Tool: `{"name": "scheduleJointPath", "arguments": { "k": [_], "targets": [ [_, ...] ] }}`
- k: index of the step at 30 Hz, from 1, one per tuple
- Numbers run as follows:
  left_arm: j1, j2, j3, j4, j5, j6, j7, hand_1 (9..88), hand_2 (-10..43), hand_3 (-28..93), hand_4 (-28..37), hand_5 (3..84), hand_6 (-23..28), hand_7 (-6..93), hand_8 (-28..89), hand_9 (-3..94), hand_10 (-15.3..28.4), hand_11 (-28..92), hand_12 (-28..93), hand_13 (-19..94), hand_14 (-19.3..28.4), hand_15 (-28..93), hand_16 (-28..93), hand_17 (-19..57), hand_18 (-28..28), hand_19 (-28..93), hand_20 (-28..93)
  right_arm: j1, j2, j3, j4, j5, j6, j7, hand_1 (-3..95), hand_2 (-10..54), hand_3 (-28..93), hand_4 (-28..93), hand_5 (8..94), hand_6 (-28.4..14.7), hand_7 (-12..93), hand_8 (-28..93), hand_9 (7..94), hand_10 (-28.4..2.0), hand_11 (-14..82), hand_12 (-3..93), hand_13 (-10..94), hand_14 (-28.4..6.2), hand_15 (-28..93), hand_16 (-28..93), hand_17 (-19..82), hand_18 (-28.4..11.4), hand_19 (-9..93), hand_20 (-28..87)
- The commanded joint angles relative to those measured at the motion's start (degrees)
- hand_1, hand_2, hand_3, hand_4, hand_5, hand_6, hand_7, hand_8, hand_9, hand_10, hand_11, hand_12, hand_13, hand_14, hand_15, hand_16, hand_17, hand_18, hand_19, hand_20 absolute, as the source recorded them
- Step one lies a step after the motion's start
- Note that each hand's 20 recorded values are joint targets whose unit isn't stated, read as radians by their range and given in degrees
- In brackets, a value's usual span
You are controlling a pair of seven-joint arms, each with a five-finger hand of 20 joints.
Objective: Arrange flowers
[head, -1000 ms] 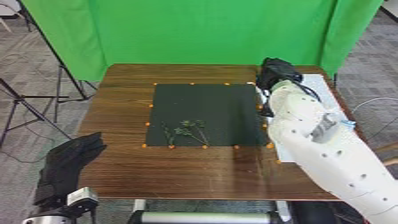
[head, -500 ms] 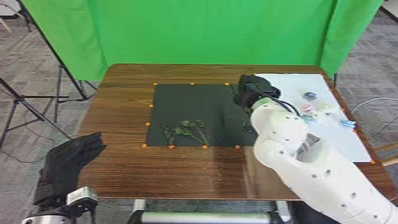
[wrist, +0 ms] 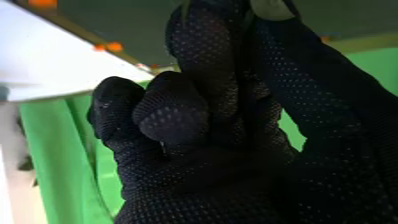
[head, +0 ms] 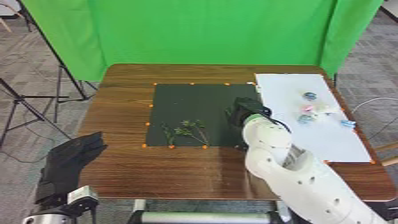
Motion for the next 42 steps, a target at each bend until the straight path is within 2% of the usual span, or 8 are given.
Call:
{"name": "scheduleJointPath", "arguments": {
  "k": [1,13,18,25,34,37,41,42],
  "targets": [
    [0.22,-0.76,-0.22,-0.31,0.58,-0.9,-0.93,28.2,6.2,81,-18.0,53.2,15.4,20.7,-10,43.2,22.5,37,10,28,28.0,65,-14,-8.0,23.4,60,14,-2.09,-1.2,0.17,0.16,1.33,-1.8,1.87,52.6,-5.2,77,-27,73.8,-3.6,44,20,81.2,-15.9,46.9,31.2,77,-11.5,76,27,54,-22.8,93,38],
    [0.58,-0.57,-0.34,-0.4,0.33,-0.62,-0.51,28.2,6.2,81,-18.1,53.2,15.4,20.7,-10,43.2,22.5,37,10,28,28.0,65,-14,-8.0,23.4,60,14,-2.56,-0.82,0.36,-0.62,2.23,-2.12,2.89,49.2,-6.7,75,-25,72.9,-4.1,44,19,80.7,-16.6,45.5,28.1,76,-12.6,74,27,54,-22.6,93,37],
    [0.55,-0.91,-0.34,-0.38,0.84,-0.86,-1.34,28.2,6.2,81,-18.1,53.2,15.3,20.7,-10,43.2,22.6,38,10,28,28.0,65,-14,-8.0,23.3,60,14,-2.54,-0.32,0.52,-1.09,2.16,-1.09,3.07,46.5,-7.1,73,-24,72.2,-4.5,44,19,80.9,-16.9,44.9,26.6,77,-12.7,74,26,56,-21.8,93,37],
    [0.88,-1.11,-0.37,-0.47,0.68,-0.78,-1.18,28.1,6.2,81,-18.0,53.2,15.3,20.7,-10,43.2,22.6,37,10,28,28.1,65,-14,-8.0,23.4,60,14,-2.61,-0.36,1.54,-3.06,2.46,-1.83,2.09,40.9,-5.0,73,-23,71.5,-6.3,42,18,80.9,-17.5,43.9,25.8,78,-12.3,74,27,57,-21.3,93,38],
    [1.91,0.47,0.31,-0.43,-1.21,0.6,2.0,28.1,6.2,81,-18.0,53.2,15.3,20.7,-10,43.2,22.6,37,10,28,28.0,65,-14,-8.0,23.4,60,14,-1.73,2.67,3.25,-6.45,1.45,-1.37,0.45,37.4,-3.8,74,-23,71.1,-7.4,40,15,79.7,-18.0,43.6,25.7,77,-12.8,74,28,57,-21.3,93,39],
    [1.5,0.42,0.51,-0.23,-1.0,0.29,1.73,28.2,6.3,81,-18.1,53.2,15.3,20.7,-10,43.2,22.6,37,10,28,28.0,65,-14,-8.1,23.4,60,14,-2.47,4.69,4.89,-8.13,1.36,-0.11,-0.37,36.4,-2.9,74,-22,70.9,-7.8,40,10,79.3,-18.1,43.6,25.6,77,-12.9,74,28,57,-21.4,93,39],
    [1.5,2.45,2.31,0.12,-3.63,1.82,5.92,28.1,6.3,81,-18.0,53.2,15.4,20.6,-10,43.2,22.6,38,10,28,28.0,65,-14,-8.1,23.4,60,14,-5.32,8.61,10.29,-9.98,2.03,2.93,-3.28,32.8,0.2,74,-21,69.8,-8.6,43,-7,76.7,-19.6,42.7,24.9,75,-14.1,74,28,56,-21.6,93,37],
    [1.48,2.5,1.93,0.13,-3.29,1.56,5.39,28.1,6.3,81,-18.0,53.1,15.3,20.7,-10,43.2,22.6,38,10,28,28.1,65,-14,-8.0,23.3,60,14,-6.31,9.66,12.03,-10.11,2.82,4.37,-3.25,31.1,1.7,74,-21,68.5,-9.0,42,-9,75.2,-20.5,41.4,24.4,74,-14.8,74,27,55,-21.7,93,34]
  ]
}}
